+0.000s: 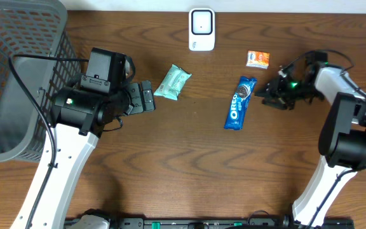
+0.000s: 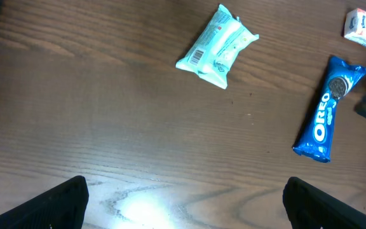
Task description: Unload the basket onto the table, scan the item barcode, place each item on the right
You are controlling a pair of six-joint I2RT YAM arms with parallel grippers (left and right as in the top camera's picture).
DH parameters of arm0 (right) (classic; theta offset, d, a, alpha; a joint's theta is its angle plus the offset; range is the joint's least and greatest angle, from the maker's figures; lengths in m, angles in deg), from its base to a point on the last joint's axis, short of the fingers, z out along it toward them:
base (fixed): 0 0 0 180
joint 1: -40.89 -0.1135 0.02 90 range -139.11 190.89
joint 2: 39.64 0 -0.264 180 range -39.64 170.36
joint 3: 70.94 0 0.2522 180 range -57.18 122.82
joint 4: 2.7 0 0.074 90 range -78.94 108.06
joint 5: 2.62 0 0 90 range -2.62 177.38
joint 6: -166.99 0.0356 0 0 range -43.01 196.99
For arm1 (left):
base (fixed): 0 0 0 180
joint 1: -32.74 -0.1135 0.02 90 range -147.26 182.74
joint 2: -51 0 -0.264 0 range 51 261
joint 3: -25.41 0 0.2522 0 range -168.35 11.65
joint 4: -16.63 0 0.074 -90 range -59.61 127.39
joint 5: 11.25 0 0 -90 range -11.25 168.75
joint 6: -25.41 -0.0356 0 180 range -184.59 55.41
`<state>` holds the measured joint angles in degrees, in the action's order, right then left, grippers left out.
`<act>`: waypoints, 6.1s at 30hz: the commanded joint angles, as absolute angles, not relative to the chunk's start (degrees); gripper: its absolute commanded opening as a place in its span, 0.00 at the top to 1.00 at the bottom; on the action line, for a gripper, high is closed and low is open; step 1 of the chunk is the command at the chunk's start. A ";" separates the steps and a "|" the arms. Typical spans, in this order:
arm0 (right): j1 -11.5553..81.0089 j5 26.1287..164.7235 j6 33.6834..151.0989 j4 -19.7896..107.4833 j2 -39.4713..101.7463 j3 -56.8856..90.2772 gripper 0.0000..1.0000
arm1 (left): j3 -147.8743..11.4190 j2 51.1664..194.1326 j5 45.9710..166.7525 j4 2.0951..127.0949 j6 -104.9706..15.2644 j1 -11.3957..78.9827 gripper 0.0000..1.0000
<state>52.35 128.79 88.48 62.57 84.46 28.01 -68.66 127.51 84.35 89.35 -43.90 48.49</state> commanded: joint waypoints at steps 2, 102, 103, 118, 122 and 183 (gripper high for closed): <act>51.76 124.81 83.50 69.08 83.47 35.20 0.54 | -68.82 127.84 83.59 89.50 -44.86 48.19 0.02; 22.98 98.45 110.93 36.49 83.50 49.03 0.99 | -68.82 127.84 83.59 89.50 -44.86 48.19 0.02; 22.83 98.45 111.82 34.44 83.50 49.03 0.99 | -68.82 127.84 83.59 89.50 -44.86 48.19 0.02; 21.80 101.56 119.45 29.08 95.10 60.79 0.99 | -68.82 127.84 83.61 89.50 -44.86 48.19 0.02; 21.84 105.69 119.82 36.25 101.20 71.61 0.99 | -68.82 127.84 83.61 89.52 -44.86 48.19 0.02; 74.85 77.19 95.36 75.22 100.81 81.71 0.05 | -68.82 127.84 83.61 89.50 -44.86 48.19 0.02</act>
<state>73.88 78.91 95.74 74.52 100.15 81.69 -68.66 127.51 84.35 89.35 -43.90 48.49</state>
